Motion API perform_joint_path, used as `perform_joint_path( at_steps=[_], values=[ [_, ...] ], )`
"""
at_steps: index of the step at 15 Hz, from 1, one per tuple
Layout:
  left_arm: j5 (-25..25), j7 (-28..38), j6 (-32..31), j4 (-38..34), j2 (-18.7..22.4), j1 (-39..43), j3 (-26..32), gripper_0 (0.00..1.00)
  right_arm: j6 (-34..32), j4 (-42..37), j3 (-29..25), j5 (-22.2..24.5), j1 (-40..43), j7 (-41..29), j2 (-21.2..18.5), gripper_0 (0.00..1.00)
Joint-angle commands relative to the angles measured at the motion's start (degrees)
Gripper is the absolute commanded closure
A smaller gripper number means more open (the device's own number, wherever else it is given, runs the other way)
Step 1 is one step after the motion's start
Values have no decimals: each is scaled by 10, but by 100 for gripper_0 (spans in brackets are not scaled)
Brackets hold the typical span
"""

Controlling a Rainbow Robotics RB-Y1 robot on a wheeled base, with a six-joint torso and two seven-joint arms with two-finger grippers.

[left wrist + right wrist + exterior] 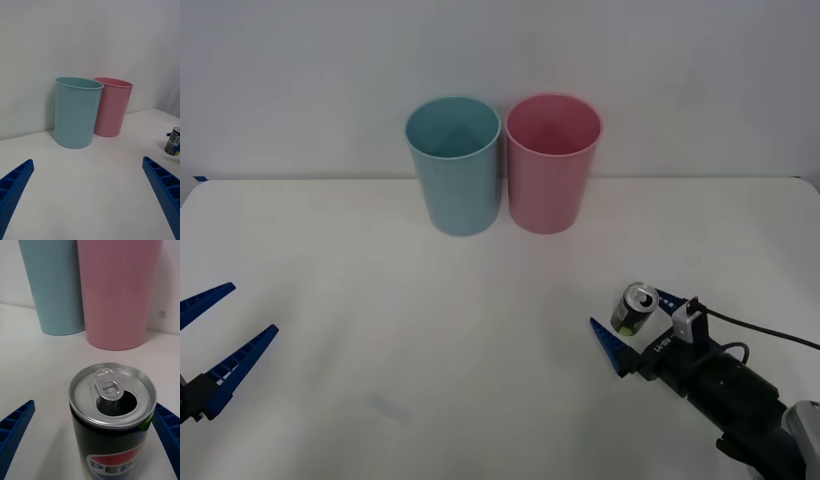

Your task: Grasp the object on the table and drop it into the matching bin: aluminum can to the light blue bin, PET bottle to the pink bin.

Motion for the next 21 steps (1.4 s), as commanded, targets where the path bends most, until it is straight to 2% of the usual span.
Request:
perform_joint_path(
  at_steps=[1, 2, 3, 4, 5, 16, 21],
  values=[
    [0, 0, 0, 0, 0, 0, 0, 0, 11, 1, 7, -1, -2, 2, 0, 0],
    [0, 0, 0, 0, 0, 0, 0, 0, 14, 0, 7, -1, -2, 4, 0, 0],
    [0, 0, 0, 0, 0, 0, 0, 0, 14, 1, 8, -1, -3, 6, 0, 29],
    [0, 0, 0, 0, 0, 0, 0, 0, 14, 0, 8, -1, -4, 8, 0, 75],
    [0, 0, 0, 0, 0, 0, 0, 0, 14, 0, 8, -3, -5, 9, 0, 100],
    [0, 0, 0, 0, 0, 0, 0, 0, 4, -6, 16, -34, -4, 1, -7, 100],
    [0, 0, 0, 0, 0, 0, 0, 0, -4, -61, 30, -69, 21, -41, -43, 100]
  ],
)
